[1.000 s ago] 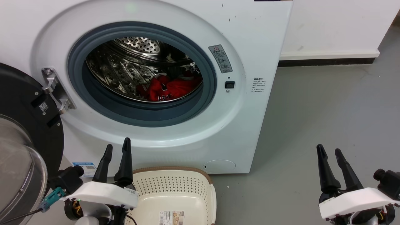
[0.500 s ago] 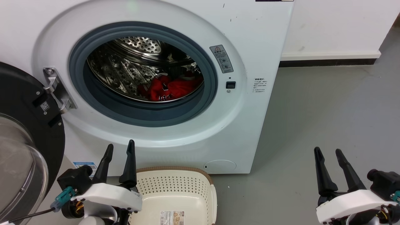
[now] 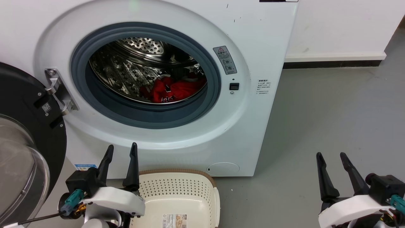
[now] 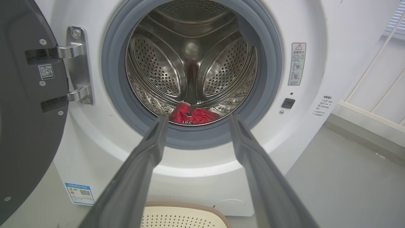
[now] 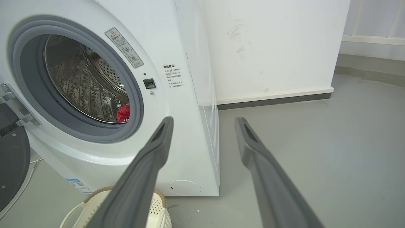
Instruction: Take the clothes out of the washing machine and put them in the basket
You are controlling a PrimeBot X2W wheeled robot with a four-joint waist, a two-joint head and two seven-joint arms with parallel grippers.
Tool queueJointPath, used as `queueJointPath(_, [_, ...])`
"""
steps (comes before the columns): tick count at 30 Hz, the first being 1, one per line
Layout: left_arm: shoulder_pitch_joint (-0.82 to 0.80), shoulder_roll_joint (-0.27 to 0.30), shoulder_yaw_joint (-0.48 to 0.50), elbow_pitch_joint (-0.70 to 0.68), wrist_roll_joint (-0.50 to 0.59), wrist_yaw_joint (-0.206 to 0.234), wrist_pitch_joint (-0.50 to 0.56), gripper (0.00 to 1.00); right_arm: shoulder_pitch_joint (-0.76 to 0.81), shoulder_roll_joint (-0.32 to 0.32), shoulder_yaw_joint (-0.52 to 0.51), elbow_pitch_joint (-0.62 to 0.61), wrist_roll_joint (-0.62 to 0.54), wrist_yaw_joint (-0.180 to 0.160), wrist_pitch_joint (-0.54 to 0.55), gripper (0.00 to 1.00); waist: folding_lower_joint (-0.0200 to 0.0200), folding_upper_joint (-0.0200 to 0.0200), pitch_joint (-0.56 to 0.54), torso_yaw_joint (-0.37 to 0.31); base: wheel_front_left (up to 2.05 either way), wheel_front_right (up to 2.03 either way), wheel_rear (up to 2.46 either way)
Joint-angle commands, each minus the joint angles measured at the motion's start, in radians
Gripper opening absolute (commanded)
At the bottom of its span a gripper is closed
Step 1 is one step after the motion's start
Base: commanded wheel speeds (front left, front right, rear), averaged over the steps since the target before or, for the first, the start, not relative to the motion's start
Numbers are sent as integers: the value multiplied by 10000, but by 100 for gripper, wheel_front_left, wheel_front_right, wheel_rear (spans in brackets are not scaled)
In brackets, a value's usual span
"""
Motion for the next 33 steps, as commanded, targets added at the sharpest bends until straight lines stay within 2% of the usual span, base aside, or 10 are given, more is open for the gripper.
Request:
queueJointPath(1, [-135,39,-30,-20,274,50,-101,100,70,10,1,-134,-297,-2,-62,100,0,0,-4,0,0,0,0])
queueJointPath(33, [-220,43,-84,606,2509,182,-717,100,378,19,7,-353,-2857,-3,-343,100,0,0,-53,39,0,0,0])
